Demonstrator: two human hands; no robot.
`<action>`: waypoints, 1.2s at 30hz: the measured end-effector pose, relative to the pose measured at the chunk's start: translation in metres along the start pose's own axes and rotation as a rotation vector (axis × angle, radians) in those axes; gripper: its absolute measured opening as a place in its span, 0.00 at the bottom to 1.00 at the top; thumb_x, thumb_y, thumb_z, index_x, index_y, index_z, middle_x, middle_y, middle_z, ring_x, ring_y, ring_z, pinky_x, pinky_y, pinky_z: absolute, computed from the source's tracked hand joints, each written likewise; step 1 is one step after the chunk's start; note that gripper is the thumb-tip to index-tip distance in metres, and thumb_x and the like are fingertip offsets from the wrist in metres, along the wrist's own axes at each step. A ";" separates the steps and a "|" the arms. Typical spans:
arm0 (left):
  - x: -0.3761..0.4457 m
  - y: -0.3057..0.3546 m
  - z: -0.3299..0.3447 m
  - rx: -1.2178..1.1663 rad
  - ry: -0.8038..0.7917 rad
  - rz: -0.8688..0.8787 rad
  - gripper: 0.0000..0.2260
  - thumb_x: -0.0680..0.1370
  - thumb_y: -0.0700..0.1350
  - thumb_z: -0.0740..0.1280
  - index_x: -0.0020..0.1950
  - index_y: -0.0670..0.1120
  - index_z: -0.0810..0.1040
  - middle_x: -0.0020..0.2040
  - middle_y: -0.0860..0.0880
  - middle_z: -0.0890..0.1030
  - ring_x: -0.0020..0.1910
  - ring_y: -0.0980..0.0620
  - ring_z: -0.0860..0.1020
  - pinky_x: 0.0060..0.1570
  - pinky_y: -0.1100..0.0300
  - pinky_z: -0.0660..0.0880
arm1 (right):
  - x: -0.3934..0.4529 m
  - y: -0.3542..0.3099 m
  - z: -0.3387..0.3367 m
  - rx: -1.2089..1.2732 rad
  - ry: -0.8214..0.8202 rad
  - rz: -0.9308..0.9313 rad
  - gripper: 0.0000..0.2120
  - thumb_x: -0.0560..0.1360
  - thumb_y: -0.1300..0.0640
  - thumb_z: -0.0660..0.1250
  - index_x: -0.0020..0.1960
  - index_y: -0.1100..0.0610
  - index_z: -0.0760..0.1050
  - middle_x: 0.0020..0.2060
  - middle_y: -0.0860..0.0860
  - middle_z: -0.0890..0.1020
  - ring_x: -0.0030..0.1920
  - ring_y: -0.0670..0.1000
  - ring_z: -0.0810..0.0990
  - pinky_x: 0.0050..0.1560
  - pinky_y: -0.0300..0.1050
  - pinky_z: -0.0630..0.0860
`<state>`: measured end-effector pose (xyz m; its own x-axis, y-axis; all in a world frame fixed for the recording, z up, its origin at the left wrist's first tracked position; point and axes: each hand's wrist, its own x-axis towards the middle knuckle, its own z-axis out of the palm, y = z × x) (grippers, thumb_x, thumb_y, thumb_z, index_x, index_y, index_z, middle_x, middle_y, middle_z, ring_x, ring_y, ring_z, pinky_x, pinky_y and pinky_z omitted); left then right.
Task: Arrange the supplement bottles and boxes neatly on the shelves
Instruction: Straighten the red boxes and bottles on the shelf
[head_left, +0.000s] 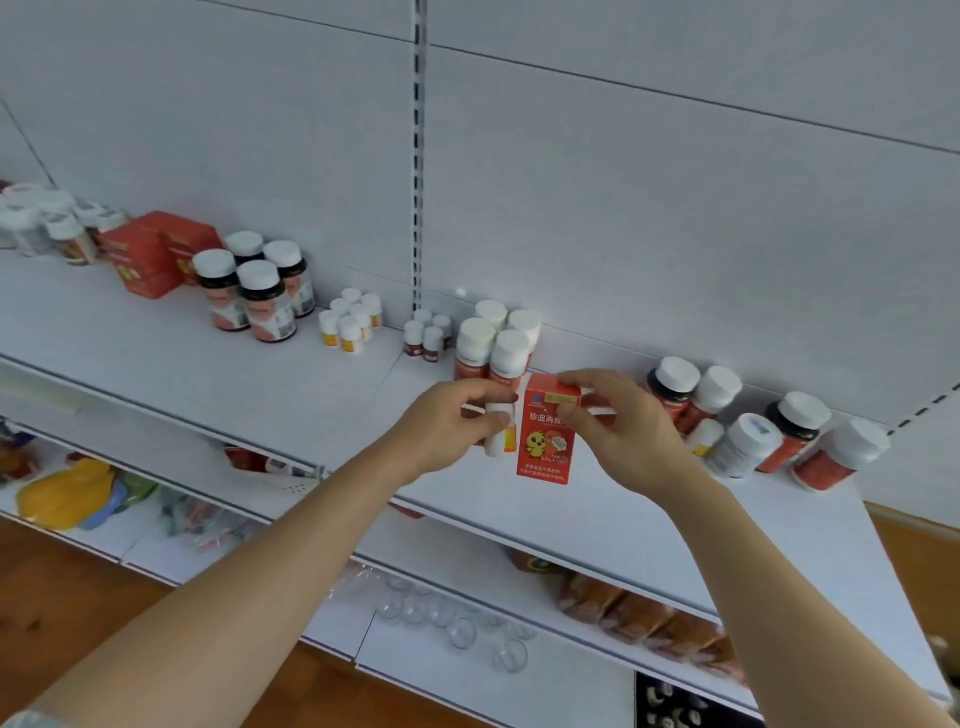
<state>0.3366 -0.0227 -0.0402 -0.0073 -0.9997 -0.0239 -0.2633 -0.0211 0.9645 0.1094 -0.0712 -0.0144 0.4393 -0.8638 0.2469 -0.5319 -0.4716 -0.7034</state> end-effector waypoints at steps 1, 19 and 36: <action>-0.002 -0.002 -0.014 -0.008 -0.002 0.001 0.10 0.77 0.42 0.70 0.56 0.54 0.82 0.54 0.54 0.83 0.53 0.55 0.82 0.55 0.53 0.80 | 0.003 -0.007 0.008 -0.004 0.008 0.007 0.13 0.77 0.51 0.68 0.61 0.46 0.76 0.52 0.37 0.77 0.52 0.33 0.76 0.45 0.25 0.74; 0.008 -0.051 -0.152 0.347 0.059 0.052 0.10 0.75 0.48 0.72 0.54 0.57 0.80 0.50 0.60 0.81 0.51 0.60 0.79 0.53 0.57 0.78 | 0.084 -0.066 0.121 -0.011 -0.072 -0.095 0.14 0.76 0.48 0.69 0.60 0.44 0.76 0.51 0.41 0.78 0.50 0.39 0.79 0.46 0.27 0.74; 0.072 -0.110 -0.270 0.857 0.011 0.135 0.16 0.78 0.42 0.65 0.66 0.47 0.74 0.63 0.50 0.74 0.58 0.48 0.76 0.55 0.50 0.74 | 0.143 -0.101 0.193 -0.092 -0.030 -0.027 0.19 0.71 0.60 0.75 0.60 0.51 0.77 0.53 0.45 0.77 0.51 0.44 0.80 0.53 0.30 0.76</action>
<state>0.6252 -0.0962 -0.0775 -0.0830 -0.9931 0.0833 -0.8969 0.1108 0.4281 0.3656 -0.1124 -0.0372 0.4752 -0.8455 0.2437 -0.5831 -0.5100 -0.6324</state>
